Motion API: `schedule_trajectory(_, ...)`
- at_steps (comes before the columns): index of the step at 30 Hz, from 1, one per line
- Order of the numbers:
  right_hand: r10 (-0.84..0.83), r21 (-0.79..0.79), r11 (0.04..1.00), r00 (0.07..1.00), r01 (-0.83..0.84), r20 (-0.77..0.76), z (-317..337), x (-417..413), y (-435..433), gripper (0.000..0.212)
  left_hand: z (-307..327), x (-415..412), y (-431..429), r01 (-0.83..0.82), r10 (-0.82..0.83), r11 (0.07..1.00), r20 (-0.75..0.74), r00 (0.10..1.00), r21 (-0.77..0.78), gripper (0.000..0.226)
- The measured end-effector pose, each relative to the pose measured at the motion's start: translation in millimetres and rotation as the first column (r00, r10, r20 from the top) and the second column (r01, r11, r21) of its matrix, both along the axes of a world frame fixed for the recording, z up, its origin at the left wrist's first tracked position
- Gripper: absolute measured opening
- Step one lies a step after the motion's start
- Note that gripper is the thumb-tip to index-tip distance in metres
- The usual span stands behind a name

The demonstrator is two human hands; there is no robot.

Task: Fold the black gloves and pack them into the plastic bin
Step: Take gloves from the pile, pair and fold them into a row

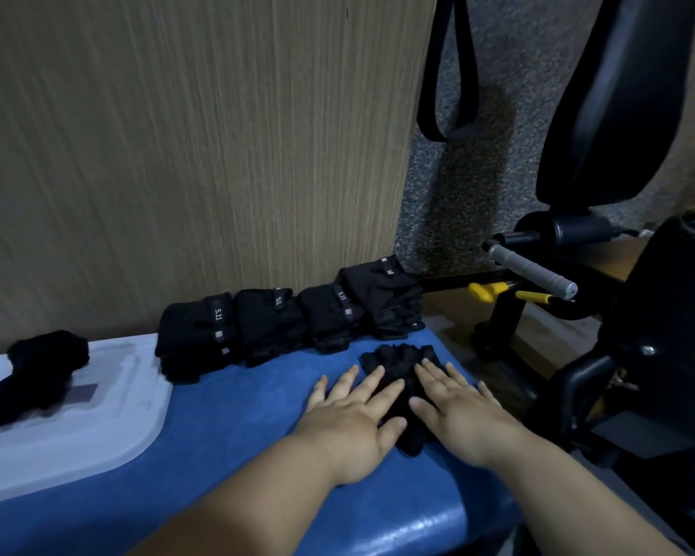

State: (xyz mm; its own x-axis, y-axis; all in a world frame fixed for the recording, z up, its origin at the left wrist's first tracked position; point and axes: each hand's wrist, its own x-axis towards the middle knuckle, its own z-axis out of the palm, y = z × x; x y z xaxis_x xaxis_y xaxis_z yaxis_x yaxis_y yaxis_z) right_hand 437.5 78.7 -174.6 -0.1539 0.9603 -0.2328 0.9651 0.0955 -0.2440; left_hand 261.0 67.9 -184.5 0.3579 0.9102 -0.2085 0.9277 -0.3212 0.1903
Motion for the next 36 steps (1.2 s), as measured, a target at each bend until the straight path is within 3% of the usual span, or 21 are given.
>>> schedule_trajectory(3, -0.013, 0.020, 1.000, 1.000, 0.013, 0.000, 2.2, -1.8, -2.7, 0.060, 1.4, -4.1, -1.0, -0.005, 0.005, 1.000, 0.021, 1.000, -0.015, 0.057)
schedule_trajectory(8, -0.002, 0.321, 0.947, 0.999, 0.013, -0.033, 19.1, -18.8, -5.7, 0.045, 11.2, -27.0, -10.0, -0.057, 0.050, 0.997, 0.137, 0.989, 0.046, 0.060)
schedule_trajectory(13, 0.159, 0.568, 0.823, 0.969, -0.024, -0.190, 28.2, -59.7, -6.5, 0.025, 23.2, -83.1, -27.1, -0.283, 0.255, 0.950, 0.198, 0.947, 0.132, 0.055)
schedule_trajectory(22, 0.429, 0.451, 0.844, 0.870, -0.290, -0.244, 11.3, -174.2, -31.4, 0.022, 22.6, -228.3, -68.0, -0.746, 0.648, 0.620, 0.377, 0.661, 0.243, 0.028)
schedule_trajectory(25, 0.452, 0.411, 0.857, 0.836, -0.310, -0.312, 4.1, -206.3, -35.8, 0.021, 28.4, -260.6, -73.5, -0.818, 0.684, 0.492, 0.448, 0.576, 0.300, 0.011)
schedule_trajectory(29, 0.439, 0.351, 0.890, 0.754, -0.291, -0.489, 0.3, -255.6, -39.2, 0.020, 29.0, -293.8, -80.0, -0.864, 0.682, 0.367, 0.532, 0.501, 0.343, 0.020)
schedule_trajectory(31, 0.406, 0.287, 0.913, 0.711, -0.289, -0.574, 2.7, -280.8, -39.4, 0.022, 20.7, -305.6, -79.9, -0.875, 0.689, 0.372, 0.540, 0.484, 0.310, 0.029)
schedule_trajectory(33, 0.350, 0.208, 0.936, 0.696, -0.284, -0.627, 9.0, -307.5, -35.3, 0.026, 10.9, -315.1, -78.9, -0.863, 0.712, 0.445, 0.489, 0.503, 0.241, 0.045)
schedule_trajectory(36, 0.238, 0.096, 0.967, 0.705, -0.235, -0.668, 17.0, -346.1, -21.0, 0.040, 6.8, -320.6, -76.6, -0.821, 0.731, 0.533, 0.379, 0.568, 0.204, 0.039)
